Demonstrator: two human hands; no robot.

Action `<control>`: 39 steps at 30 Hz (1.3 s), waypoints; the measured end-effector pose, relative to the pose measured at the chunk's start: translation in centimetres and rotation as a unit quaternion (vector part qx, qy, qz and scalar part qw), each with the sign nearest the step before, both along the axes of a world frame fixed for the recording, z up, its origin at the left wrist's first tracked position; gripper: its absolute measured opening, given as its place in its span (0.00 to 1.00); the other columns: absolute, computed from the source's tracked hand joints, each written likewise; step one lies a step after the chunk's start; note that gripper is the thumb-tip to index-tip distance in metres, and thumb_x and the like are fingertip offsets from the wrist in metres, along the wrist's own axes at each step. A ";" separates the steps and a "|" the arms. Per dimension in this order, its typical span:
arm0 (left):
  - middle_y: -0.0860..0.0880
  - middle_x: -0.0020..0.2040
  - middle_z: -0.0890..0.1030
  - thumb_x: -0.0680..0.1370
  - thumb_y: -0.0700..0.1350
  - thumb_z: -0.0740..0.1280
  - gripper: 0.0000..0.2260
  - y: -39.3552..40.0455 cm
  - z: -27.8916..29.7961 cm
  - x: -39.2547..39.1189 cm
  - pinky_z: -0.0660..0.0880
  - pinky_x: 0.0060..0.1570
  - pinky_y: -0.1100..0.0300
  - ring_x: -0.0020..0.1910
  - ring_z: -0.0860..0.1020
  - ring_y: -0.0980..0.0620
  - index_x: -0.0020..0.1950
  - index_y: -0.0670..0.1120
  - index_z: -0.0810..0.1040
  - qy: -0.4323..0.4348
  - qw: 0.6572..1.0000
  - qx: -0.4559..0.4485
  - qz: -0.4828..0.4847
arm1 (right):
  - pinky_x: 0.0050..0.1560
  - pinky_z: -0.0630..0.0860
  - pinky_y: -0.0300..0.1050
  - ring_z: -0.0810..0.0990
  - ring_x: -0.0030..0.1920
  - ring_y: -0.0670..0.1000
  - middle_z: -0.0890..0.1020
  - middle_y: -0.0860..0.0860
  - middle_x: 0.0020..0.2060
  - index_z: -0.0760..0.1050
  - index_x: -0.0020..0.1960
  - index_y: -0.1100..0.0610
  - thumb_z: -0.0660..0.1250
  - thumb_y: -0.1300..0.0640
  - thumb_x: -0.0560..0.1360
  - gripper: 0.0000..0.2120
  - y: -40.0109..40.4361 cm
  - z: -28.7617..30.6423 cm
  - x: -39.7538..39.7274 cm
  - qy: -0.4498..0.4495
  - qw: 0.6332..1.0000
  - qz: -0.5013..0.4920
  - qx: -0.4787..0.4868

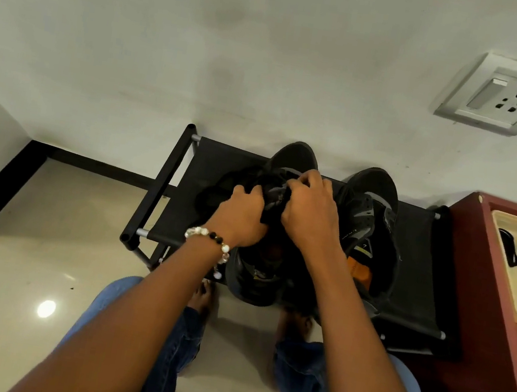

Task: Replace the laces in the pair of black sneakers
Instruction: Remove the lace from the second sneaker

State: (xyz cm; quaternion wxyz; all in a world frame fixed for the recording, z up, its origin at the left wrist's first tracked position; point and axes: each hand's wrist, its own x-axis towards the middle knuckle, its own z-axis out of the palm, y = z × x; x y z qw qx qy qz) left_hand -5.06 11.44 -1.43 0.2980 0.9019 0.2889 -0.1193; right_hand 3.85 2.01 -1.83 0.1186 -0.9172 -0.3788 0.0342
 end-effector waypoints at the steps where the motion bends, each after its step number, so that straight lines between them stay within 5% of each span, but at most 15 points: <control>1: 0.39 0.61 0.71 0.77 0.46 0.66 0.25 -0.2 -0.6 0.1 0.73 0.48 0.53 0.54 0.75 0.38 0.72 0.44 0.64 -0.017 1.000 0.006 0.017 | 0.55 0.76 0.54 0.68 0.62 0.57 0.69 0.56 0.64 0.76 0.62 0.61 0.63 0.61 0.78 0.14 0.1 0.0 0.0 -0.003 1.000 -0.005 -0.003; 4: 0.40 0.55 0.76 0.76 0.43 0.63 0.20 -0.3 -1.6 0.2 0.70 0.40 0.55 0.50 0.77 0.38 0.68 0.43 0.68 -0.070 0.996 0.028 0.046 | 0.55 0.77 0.54 0.69 0.63 0.58 0.70 0.56 0.65 0.76 0.61 0.61 0.64 0.61 0.78 0.12 0.6 -0.3 -0.2 -0.026 0.999 -0.020 -0.006; 9: 0.40 0.58 0.75 0.77 0.44 0.60 0.22 -1.5 -1.7 0.2 0.70 0.41 0.53 0.52 0.77 0.35 0.72 0.45 0.65 -0.093 0.988 0.051 0.115 | 0.47 0.78 0.50 0.76 0.56 0.57 0.75 0.56 0.60 0.77 0.58 0.61 0.62 0.59 0.80 0.11 1.3 -0.8 -0.1 -0.071 0.996 -0.049 0.034; 13: 0.40 0.58 0.75 0.78 0.44 0.59 0.23 -1.5 -2.1 0.2 0.71 0.41 0.53 0.50 0.77 0.36 0.73 0.47 0.65 -0.115 0.982 0.042 0.145 | 0.37 0.69 0.42 0.79 0.44 0.56 0.79 0.57 0.47 0.77 0.53 0.63 0.60 0.57 0.80 0.10 1.4 -0.6 -0.3 -0.073 0.988 -0.081 0.110; 15: 0.40 0.58 0.75 0.77 0.44 0.59 0.23 -1.6 -2.1 0.3 0.70 0.40 0.53 0.50 0.77 0.36 0.74 0.48 0.65 -0.115 0.980 0.039 0.155 | 0.34 0.67 0.42 0.76 0.37 0.56 0.77 0.55 0.38 0.74 0.47 0.63 0.60 0.57 0.79 0.09 0.8 -0.8 0.4 -0.004 0.970 -0.168 0.176; 17: 0.40 0.60 0.74 0.78 0.44 0.58 0.24 -1.7 -2.0 0.3 0.69 0.41 0.54 0.53 0.76 0.35 0.75 0.49 0.64 -0.108 0.980 0.040 0.160 | 0.39 0.76 0.50 0.78 0.37 0.58 0.79 0.57 0.36 0.75 0.42 0.66 0.62 0.57 0.76 0.12 0.3 -0.9 1.3 0.138 0.909 -0.277 0.278; 20: 0.40 0.62 0.74 0.78 0.45 0.58 0.25 -1.6 -2.1 0.3 0.69 0.41 0.53 0.54 0.76 0.35 0.76 0.50 0.62 -0.104 0.980 0.038 0.164 | 0.43 0.80 0.56 0.81 0.38 0.60 0.81 0.60 0.38 0.75 0.45 0.67 0.61 0.59 0.74 0.11 0.0 -0.6 1.4 0.241 0.853 -0.310 0.345; 23: 0.40 0.61 0.74 0.78 0.45 0.59 0.26 -1.5 -2.2 0.3 0.69 0.41 0.54 0.54 0.76 0.36 0.76 0.49 0.62 -0.106 0.980 0.038 0.165 | 0.51 0.75 0.52 0.77 0.52 0.54 0.78 0.55 0.51 0.72 0.58 0.56 0.62 0.60 0.74 0.13 0.4 0.2 0.8 0.187 0.904 -0.199 0.330; 26: 0.40 0.61 0.75 0.78 0.46 0.59 0.25 -1.6 -2.2 0.4 0.69 0.40 0.54 0.53 0.77 0.37 0.75 0.49 0.63 -0.106 0.981 0.042 0.160 | 0.58 0.63 0.54 0.67 0.64 0.53 0.73 0.51 0.61 0.76 0.59 0.53 0.63 0.56 0.75 0.13 0.8 0.1 0.5 0.045 0.983 -0.074 0.159; 29: 0.40 0.59 0.75 0.78 0.46 0.59 0.24 -1.6 -2.1 0.4 0.69 0.39 0.54 0.52 0.77 0.38 0.75 0.48 0.63 -0.105 0.980 0.047 0.160 | 0.58 0.61 0.56 0.66 0.64 0.54 0.74 0.49 0.63 0.79 0.59 0.54 0.62 0.54 0.78 0.12 1.1 -0.7 0.2 -0.029 0.999 -0.033 0.029; 33: 0.40 0.59 0.75 0.78 0.46 0.59 0.24 -1.8 -2.0 0.4 0.69 0.38 0.54 0.51 0.77 0.38 0.75 0.49 0.64 -0.103 0.980 0.046 0.165 | 0.56 0.61 0.55 0.69 0.60 0.53 0.77 0.48 0.59 0.81 0.53 0.54 0.63 0.55 0.78 0.09 1.1 -0.9 0.1 -0.063 0.996 -0.056 0.044; 37: 0.41 0.58 0.76 0.78 0.46 0.59 0.24 -1.7 -2.0 0.4 0.73 0.40 0.53 0.50 0.78 0.38 0.75 0.50 0.64 -0.104 0.978 0.039 0.175 | 0.54 0.62 0.51 0.73 0.55 0.50 0.77 0.47 0.48 0.75 0.46 0.54 0.61 0.59 0.79 0.06 0.7 -0.6 0.2 0.032 0.980 -0.075 0.184; 39: 0.41 0.60 0.75 0.78 0.45 0.59 0.24 -1.8 -1.9 0.4 0.75 0.42 0.52 0.52 0.77 0.37 0.75 0.50 0.63 -0.101 0.978 0.035 0.181 | 0.54 0.71 0.53 0.77 0.49 0.49 0.79 0.46 0.42 0.73 0.44 0.52 0.59 0.60 0.80 0.08 0.5 0.1 0.5 0.180 0.905 -0.114 0.369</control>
